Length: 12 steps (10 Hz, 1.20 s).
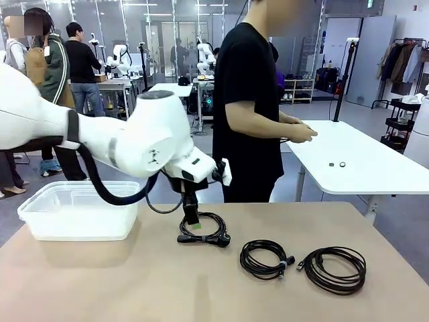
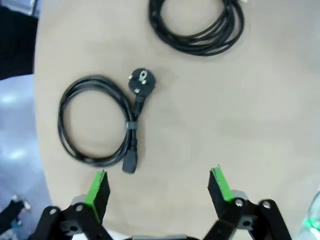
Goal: Organize and store the cables.
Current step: Place the Power Cable into the Organizing box.
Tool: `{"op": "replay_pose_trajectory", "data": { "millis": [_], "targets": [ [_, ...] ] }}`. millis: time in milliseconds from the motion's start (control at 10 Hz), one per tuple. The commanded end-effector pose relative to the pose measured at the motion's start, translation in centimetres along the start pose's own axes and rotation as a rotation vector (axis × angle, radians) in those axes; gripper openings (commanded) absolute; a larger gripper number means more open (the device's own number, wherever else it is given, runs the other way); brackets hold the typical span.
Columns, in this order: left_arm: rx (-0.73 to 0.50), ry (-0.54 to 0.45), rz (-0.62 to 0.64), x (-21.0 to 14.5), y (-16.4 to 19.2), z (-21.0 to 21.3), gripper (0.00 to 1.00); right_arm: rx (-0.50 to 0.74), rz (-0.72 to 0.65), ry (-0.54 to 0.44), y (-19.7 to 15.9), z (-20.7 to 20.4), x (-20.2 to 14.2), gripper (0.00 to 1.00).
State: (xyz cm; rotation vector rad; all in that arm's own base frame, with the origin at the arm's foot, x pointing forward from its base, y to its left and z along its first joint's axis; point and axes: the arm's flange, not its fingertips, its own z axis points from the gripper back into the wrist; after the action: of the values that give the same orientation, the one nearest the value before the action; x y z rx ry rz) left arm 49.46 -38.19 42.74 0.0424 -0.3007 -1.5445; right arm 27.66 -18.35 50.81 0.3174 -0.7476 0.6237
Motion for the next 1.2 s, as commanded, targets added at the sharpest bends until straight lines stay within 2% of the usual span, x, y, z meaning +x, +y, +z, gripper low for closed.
{"op": "replay_pose_trajectory", "data": {
  "millis": [0, 100, 600, 700, 900, 1100],
  "targets": [
    [-0.027, 0.028, -0.048, 0.6, 0.8, 1.6, 1.00, 0.007, 0.010, -0.007, -0.1, 0.1, -0.2, 1.00],
    [0.000, 0.000, 0.000, 0.0, 0.0, 0.0, 1.00, 0.007, 0.010, -0.007, -0.1, 0.1, -0.2, 1.00],
    [-0.013, 0.009, -0.016, 0.3, 0.6, -0.1, 1.00, 0.007, 0.010, -0.007, -0.1, 0.1, -0.2, 1.00],
    [-0.035, 0.045, 0.023, 0.7, 1.4, -1.8, 1.00, 0.007, 0.010, -0.007, -0.1, 0.1, -0.2, 1.00],
    [-0.155, 0.089, 0.070, 1.9, 3.8, -5.0, 1.00, 0.007, 0.010, -0.007, -0.1, 0.1, -0.2, 1.00],
    [-0.176, 0.130, 0.052, 2.6, 5.0, -7.2, 1.00, 0.007, 0.010, -0.007, -0.1, 0.1, -0.2, 1.00]
  ]
}}
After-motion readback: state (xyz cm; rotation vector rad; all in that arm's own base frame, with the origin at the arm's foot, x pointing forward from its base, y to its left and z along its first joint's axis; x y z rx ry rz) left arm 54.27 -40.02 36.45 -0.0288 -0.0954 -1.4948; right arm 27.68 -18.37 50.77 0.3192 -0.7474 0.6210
